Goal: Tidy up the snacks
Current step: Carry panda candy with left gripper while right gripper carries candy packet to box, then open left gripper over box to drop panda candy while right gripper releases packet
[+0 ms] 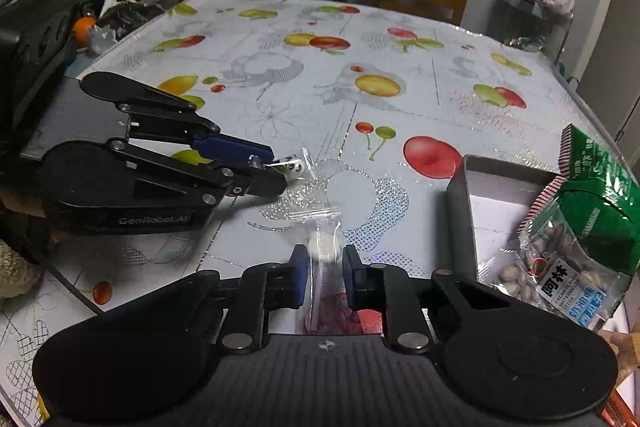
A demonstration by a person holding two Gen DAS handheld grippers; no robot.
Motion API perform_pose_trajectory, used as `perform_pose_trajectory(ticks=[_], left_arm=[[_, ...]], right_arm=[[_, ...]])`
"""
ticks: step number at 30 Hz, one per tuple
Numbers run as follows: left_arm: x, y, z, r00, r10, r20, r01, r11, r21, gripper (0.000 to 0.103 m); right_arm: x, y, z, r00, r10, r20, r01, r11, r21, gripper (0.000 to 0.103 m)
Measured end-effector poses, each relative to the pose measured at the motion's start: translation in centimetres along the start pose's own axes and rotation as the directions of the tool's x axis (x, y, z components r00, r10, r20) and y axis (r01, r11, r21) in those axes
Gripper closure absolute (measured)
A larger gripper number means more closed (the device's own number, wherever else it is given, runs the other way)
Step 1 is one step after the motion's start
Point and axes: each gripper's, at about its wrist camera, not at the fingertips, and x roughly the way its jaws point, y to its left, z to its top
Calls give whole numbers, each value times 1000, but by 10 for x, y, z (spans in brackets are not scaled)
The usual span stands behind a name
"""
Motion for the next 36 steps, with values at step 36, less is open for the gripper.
perform_pose_trajectory(ticks=[36], left_arm=[[-7,-124,50,969,-228,94,212,965,154,86]], right_arm=[[-137,-91,-91,947,-169,275,99,963,250,84]])
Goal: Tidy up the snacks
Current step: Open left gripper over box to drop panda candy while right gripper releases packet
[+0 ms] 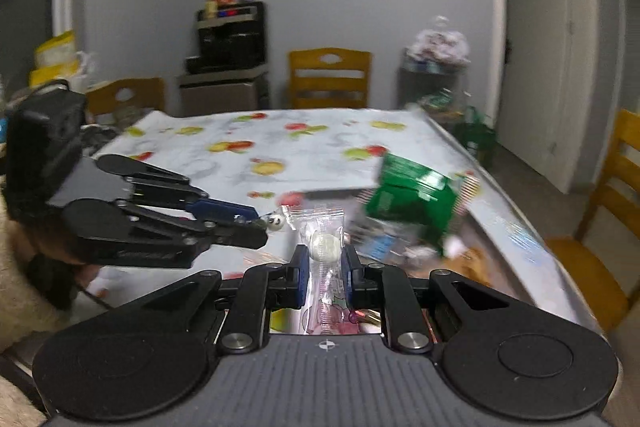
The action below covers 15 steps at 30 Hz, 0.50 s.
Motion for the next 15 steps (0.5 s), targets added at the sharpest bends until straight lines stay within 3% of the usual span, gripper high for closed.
perform_pose_trajectory(ticks=[7,15], left_arm=[[31,-42,15,992,-124,-26,125,991,42,86],[53,-66,9,968,-233,-87,238,970,51,86]], right_arm=[[-9,-30,-22,996,-69,-54,72,996,49,84],[-18,-36,-44,992,-65,-112,74,994,82,83]])
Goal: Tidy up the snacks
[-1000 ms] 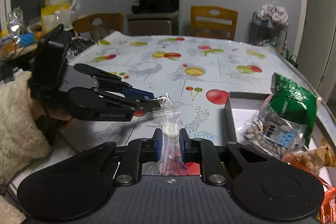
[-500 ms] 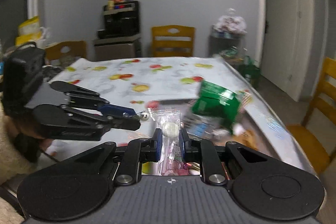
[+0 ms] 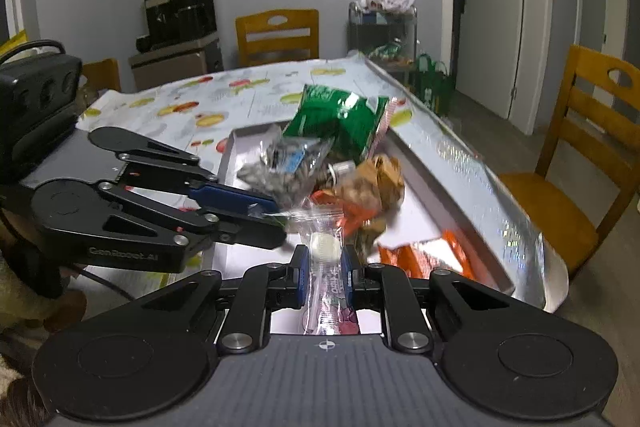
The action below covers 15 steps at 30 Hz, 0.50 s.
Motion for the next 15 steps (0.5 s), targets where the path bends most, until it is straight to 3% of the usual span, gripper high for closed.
perform_pose_trajectory(ticks=[4,6,10,12,13,15], left_arm=[[1,-4,-2,1000,6,-8,-6,1000,2,80],[-3,-1,-1,1000,16,2,-16,1000,-5,67],[-21,7,-3,998,51,35,-50,998,-26,43],[-34,12,-7,996,73,59,-71,997,-35,26],[-41,14,-10,994,83,71,-80,996,-41,22],[-55,19,-16,991,103,89,-98,993,-59,16]], right_arm=[[-1,3,0,1000,4,-2,-4,1000,3,80],[-3,5,1,1000,6,3,-6,1000,3,71],[-8,9,2,1000,-7,14,7,1000,3,66],[-14,9,1,999,-15,30,14,1000,26,49],[-17,9,0,999,-20,41,19,999,37,45],[-23,12,-6,998,-40,56,37,998,60,21]])
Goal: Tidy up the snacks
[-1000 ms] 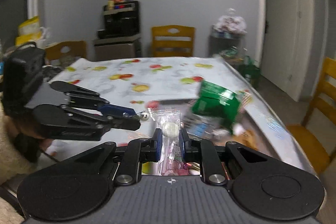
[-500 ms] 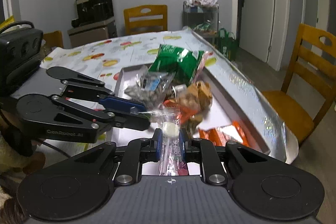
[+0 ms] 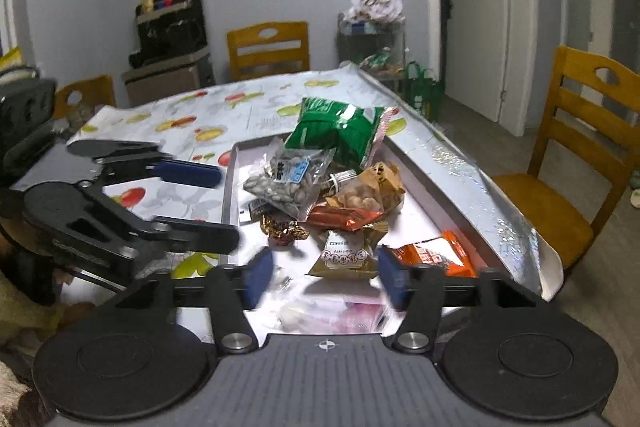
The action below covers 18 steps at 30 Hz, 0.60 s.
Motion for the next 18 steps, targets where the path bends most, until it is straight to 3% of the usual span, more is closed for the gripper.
perform_pose_trajectory(ticks=[2,5,13,18], left_arm=[[-12,7,-7,1000,13,9,-13,1000,-17,13],[-26,15,-19,999,34,1,-34,999,-33,7],[-20,15,-43,988,92,-125,-91,996,16,6],[-15,7,-51,986,105,-131,-99,994,53,4]], right_arm=[[-5,3,-5,1000,-16,5,16,1000,18,10],[-14,16,-19,998,-57,-11,57,998,14,3],[-9,45,-47,991,-109,-72,111,993,23,0],[2,52,-59,984,-147,-99,151,988,27,0]])
